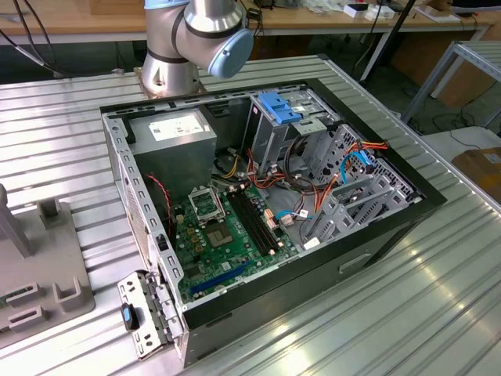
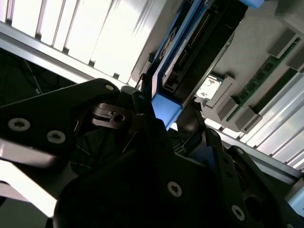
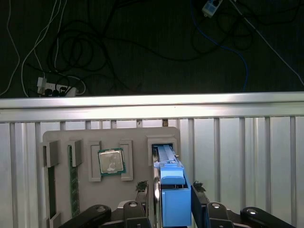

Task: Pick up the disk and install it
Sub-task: 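Pick up the disk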

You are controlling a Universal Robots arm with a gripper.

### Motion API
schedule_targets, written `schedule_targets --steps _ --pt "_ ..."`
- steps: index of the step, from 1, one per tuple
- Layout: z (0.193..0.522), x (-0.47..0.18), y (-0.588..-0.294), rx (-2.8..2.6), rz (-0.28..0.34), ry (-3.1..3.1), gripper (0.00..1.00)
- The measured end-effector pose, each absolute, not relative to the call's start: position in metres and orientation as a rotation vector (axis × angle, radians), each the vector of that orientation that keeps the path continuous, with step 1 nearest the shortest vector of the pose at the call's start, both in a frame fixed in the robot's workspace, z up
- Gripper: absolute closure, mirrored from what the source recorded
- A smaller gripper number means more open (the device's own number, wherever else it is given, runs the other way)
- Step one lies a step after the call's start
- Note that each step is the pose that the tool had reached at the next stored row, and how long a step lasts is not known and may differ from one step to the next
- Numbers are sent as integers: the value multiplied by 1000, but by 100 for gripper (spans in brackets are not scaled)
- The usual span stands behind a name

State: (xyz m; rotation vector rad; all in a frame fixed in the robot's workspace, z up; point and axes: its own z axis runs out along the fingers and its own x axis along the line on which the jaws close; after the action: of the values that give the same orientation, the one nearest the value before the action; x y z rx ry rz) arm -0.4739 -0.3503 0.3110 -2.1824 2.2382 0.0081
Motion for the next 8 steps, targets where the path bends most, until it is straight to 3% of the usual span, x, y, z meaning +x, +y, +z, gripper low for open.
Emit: schedule_targets --steps 6,8 --pt "311 -474 -350 -2182 8 2238 52" --pt "311 -474 -350 -2182 8 2238 60"
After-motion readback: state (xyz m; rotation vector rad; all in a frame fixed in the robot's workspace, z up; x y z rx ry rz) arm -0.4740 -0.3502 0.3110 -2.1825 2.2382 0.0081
